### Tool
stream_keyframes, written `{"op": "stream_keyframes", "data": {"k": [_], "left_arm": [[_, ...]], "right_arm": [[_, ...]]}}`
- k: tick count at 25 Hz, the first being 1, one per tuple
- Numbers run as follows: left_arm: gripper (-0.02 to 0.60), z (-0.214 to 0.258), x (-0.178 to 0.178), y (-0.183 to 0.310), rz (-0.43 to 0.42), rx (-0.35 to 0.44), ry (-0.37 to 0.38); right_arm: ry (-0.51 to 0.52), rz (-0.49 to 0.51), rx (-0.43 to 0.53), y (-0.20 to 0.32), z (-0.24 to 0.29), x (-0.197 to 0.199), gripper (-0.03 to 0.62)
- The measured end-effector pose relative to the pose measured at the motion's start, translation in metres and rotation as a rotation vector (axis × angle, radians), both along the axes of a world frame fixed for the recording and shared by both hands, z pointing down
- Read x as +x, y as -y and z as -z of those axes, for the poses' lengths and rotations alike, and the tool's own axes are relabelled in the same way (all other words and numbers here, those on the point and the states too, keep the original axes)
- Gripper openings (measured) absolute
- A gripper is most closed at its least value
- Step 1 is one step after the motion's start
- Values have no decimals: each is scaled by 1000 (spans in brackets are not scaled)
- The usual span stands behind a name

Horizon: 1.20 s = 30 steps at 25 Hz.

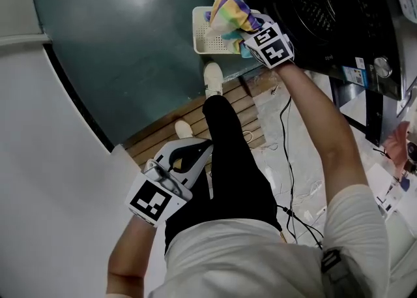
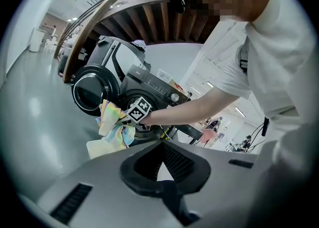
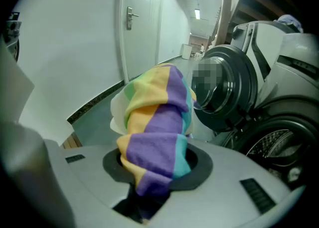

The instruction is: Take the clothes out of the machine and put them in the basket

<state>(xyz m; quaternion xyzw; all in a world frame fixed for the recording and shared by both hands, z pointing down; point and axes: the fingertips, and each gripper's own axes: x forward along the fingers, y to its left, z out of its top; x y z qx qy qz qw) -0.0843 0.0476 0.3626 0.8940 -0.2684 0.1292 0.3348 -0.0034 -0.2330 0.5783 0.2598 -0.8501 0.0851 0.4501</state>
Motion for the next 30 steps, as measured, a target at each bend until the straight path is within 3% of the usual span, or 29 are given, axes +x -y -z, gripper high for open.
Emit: {"op": "stream_keyframes", "data": {"k": [12,30], "left_arm": [[-5,-42,-21,36,62,-35,40],[-5,-129,11,134,-30,-84,65]], "right_arm": [[-85,67,-91,14,-110,-15,133],[-191,128,-264,22,-274,-11,135]]}}
